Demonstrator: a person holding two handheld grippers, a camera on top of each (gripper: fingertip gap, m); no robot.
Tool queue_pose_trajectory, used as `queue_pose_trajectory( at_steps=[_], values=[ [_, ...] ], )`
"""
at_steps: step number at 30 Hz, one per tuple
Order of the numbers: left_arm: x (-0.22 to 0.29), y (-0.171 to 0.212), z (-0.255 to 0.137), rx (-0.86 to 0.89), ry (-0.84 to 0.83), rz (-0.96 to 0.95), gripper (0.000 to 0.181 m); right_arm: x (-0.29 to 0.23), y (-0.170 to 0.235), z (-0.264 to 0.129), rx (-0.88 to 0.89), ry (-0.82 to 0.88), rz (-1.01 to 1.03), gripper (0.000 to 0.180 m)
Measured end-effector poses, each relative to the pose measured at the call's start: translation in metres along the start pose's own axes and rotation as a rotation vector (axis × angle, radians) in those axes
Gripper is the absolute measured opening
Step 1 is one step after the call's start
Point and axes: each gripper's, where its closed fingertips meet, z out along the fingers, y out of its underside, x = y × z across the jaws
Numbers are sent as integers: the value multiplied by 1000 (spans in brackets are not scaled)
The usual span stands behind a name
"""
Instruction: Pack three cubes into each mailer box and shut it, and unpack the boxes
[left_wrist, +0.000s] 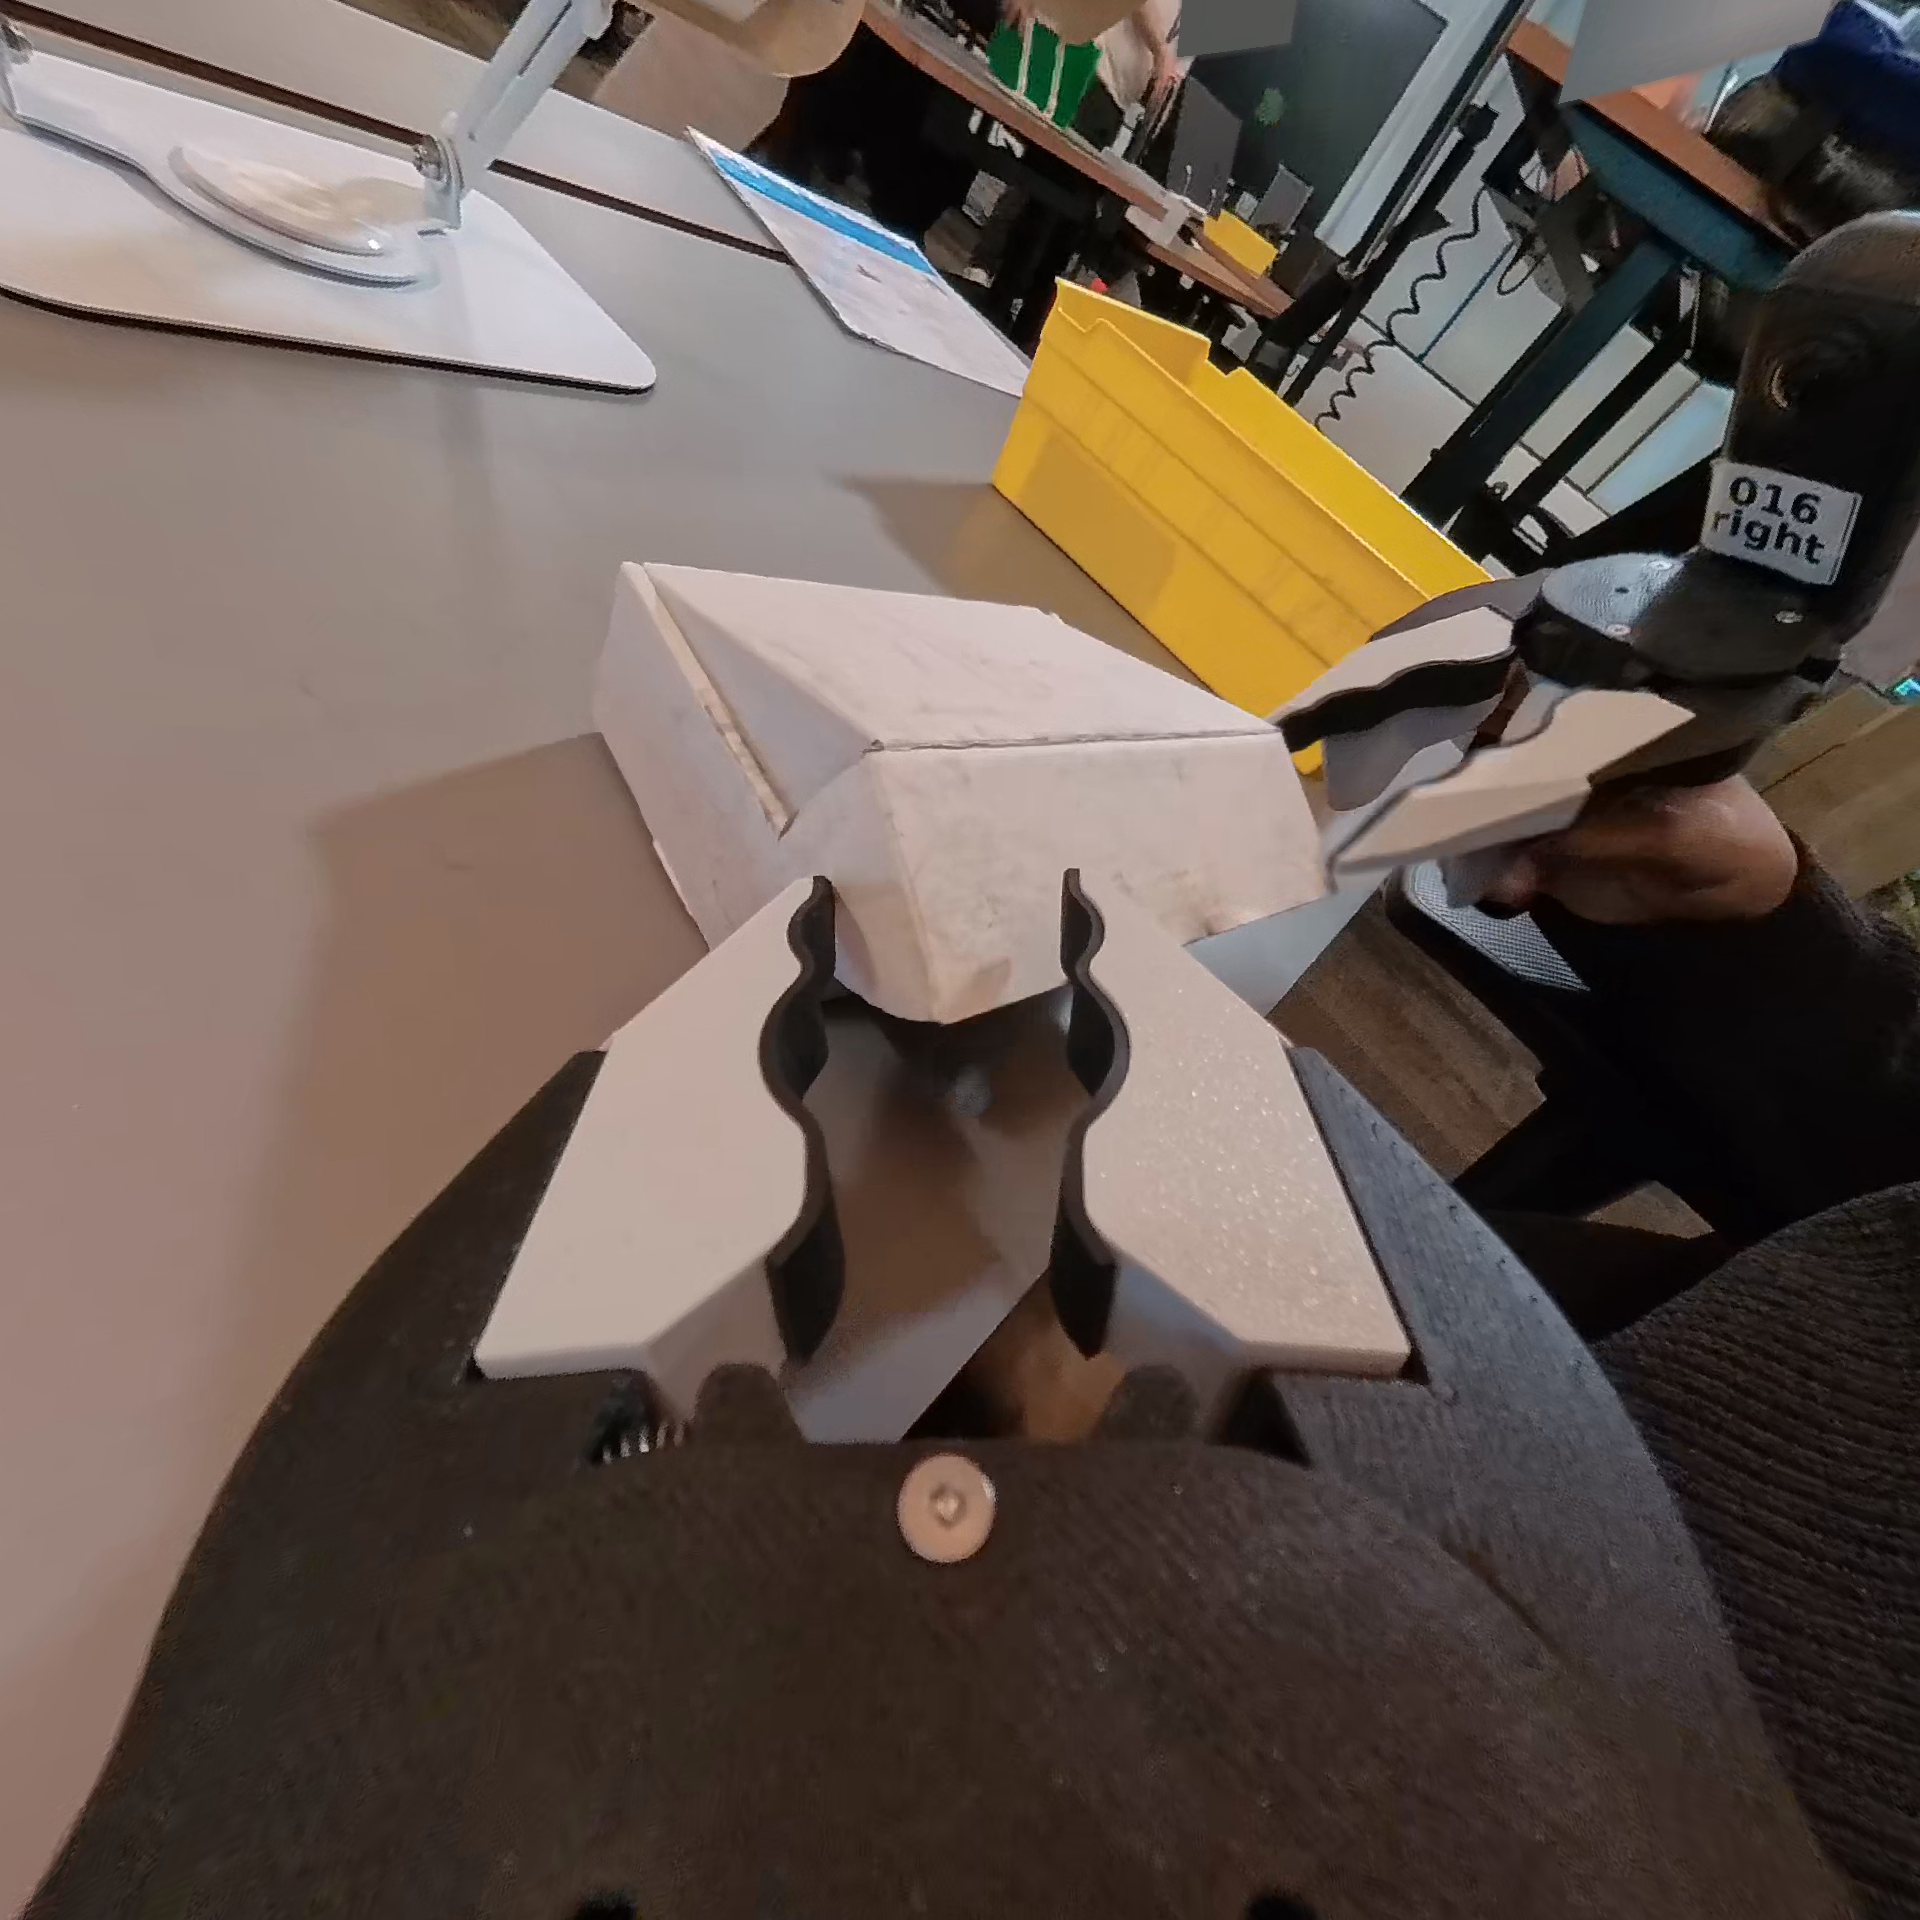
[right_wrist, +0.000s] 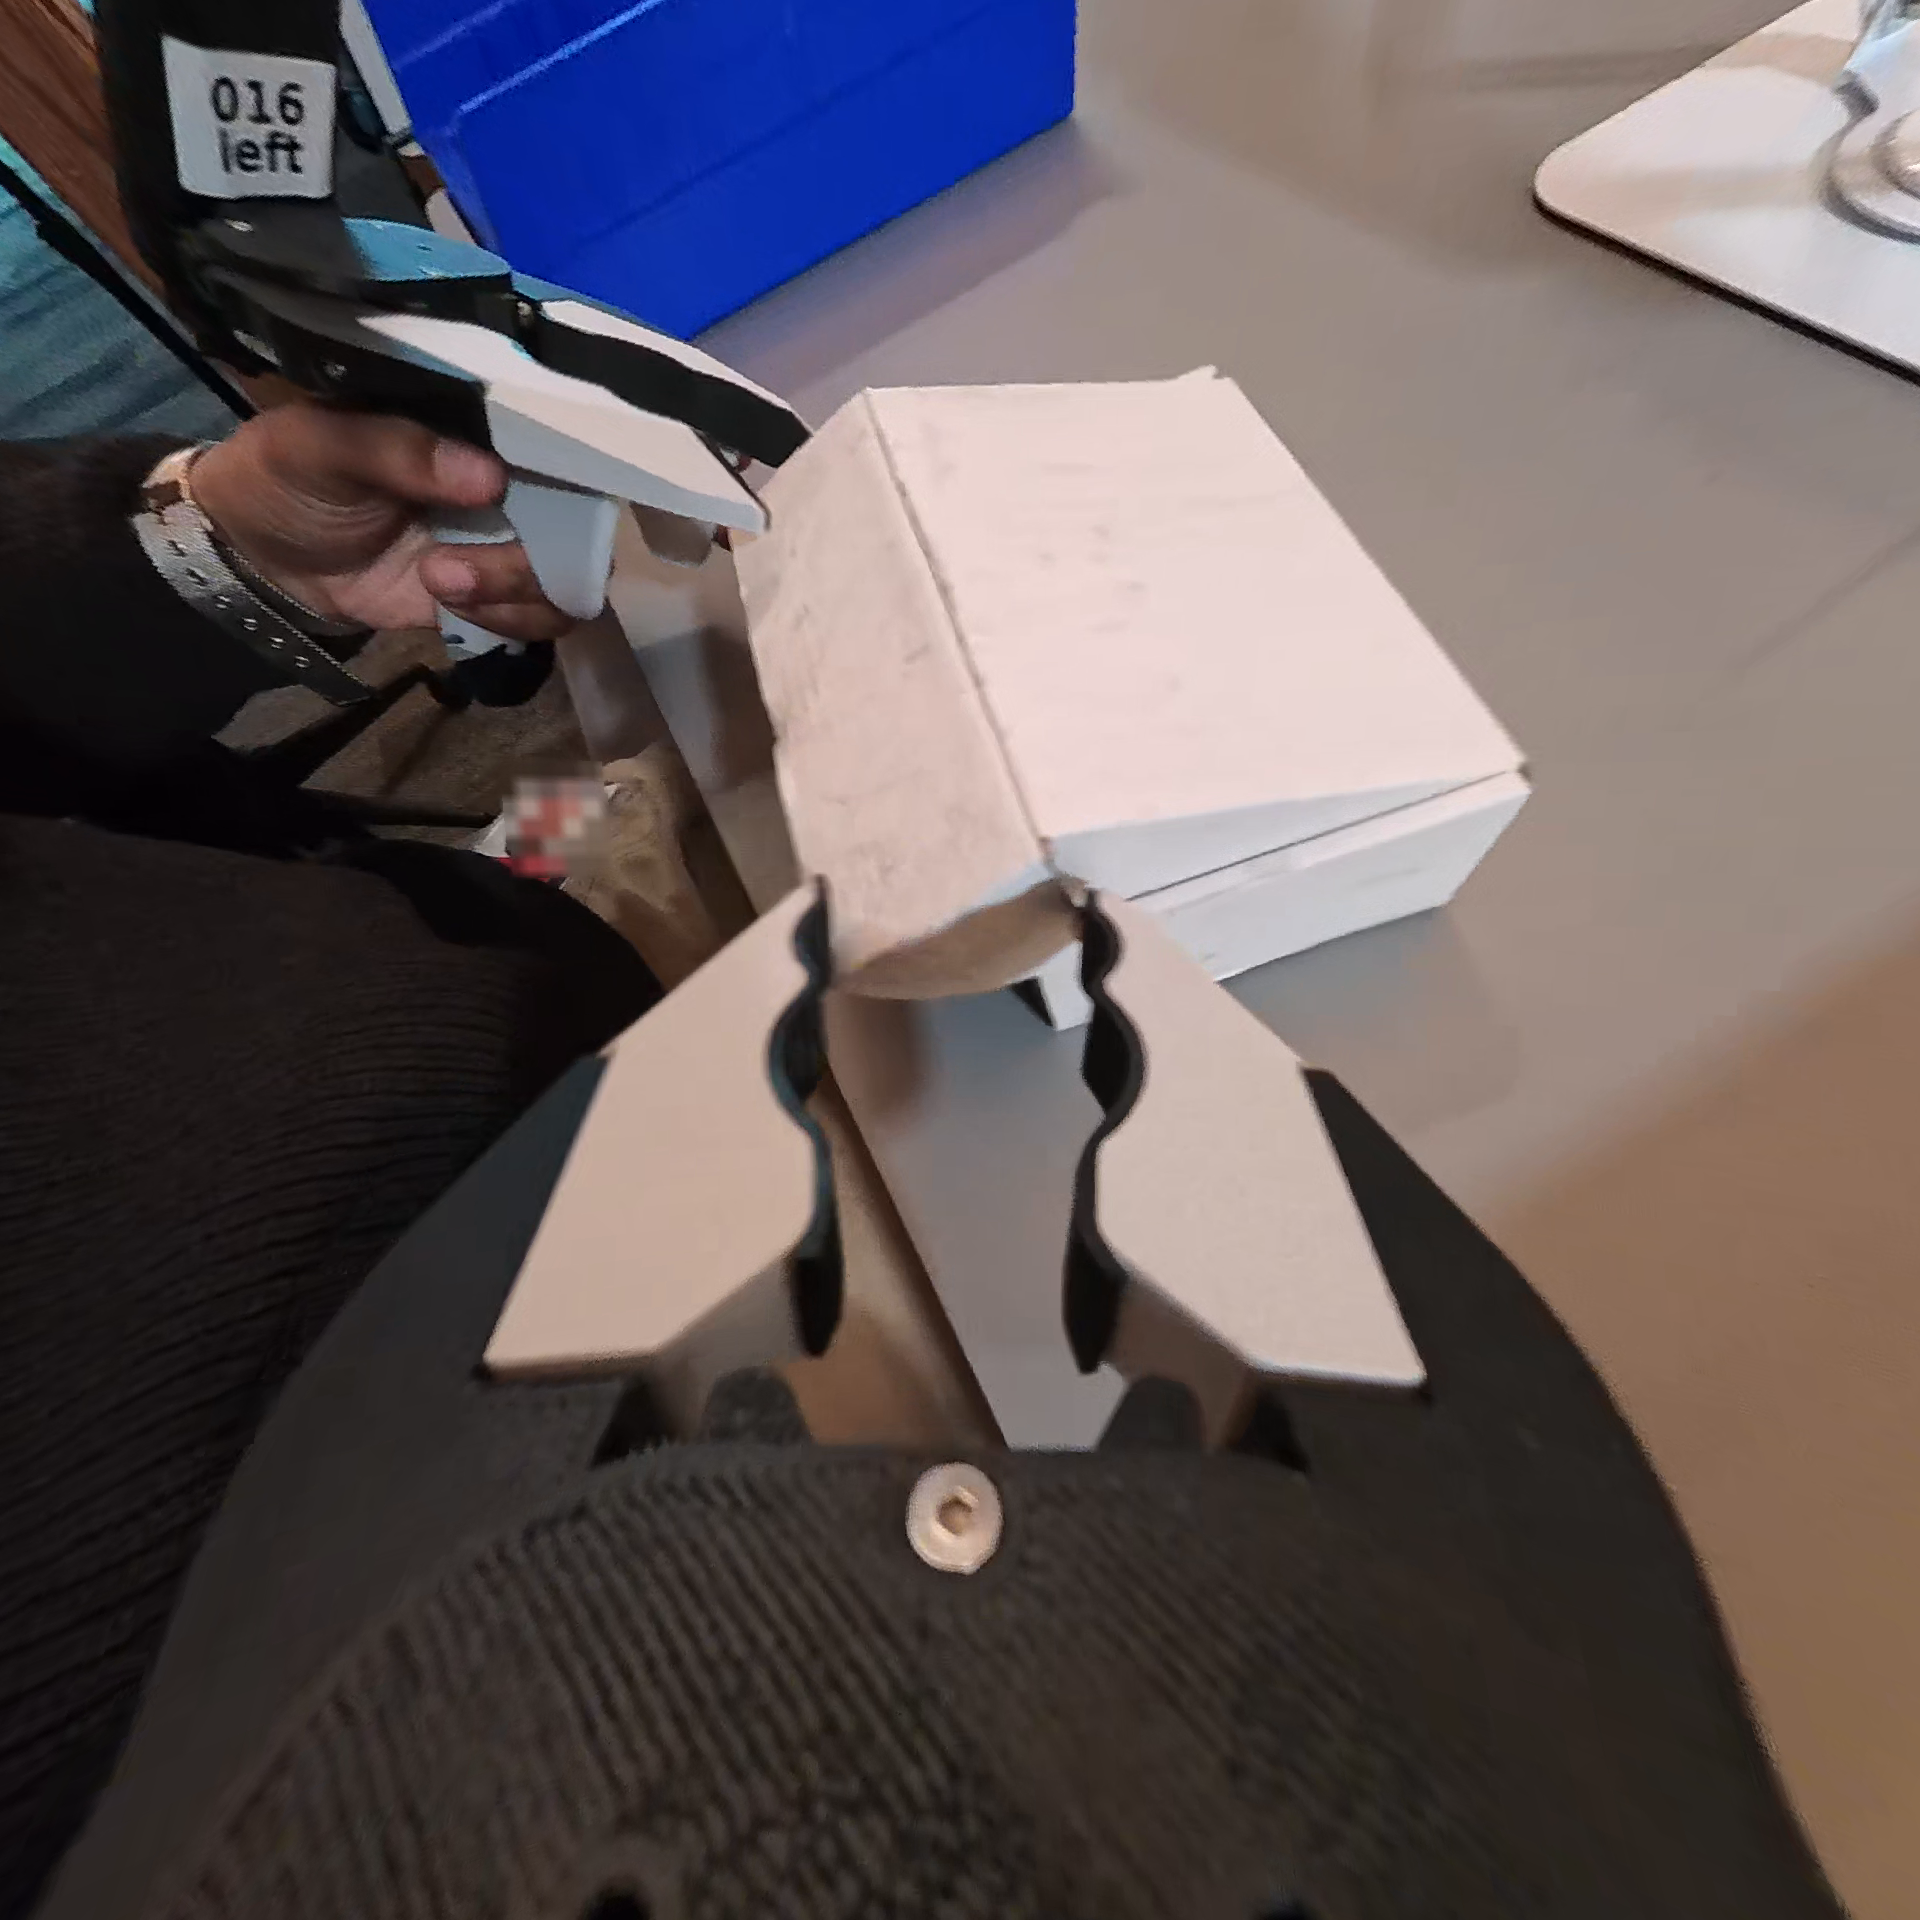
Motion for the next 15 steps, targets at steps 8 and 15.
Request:
queue_pose_trajectory(
  at_steps=[8,15],
  values=[
    [1,4,1,-16,-12,17,45,0,7,4,-26,0,101,34],
    [1,6,2,-27,-26,47,47,2,7,6,5,-21,182,30]
  ],
)
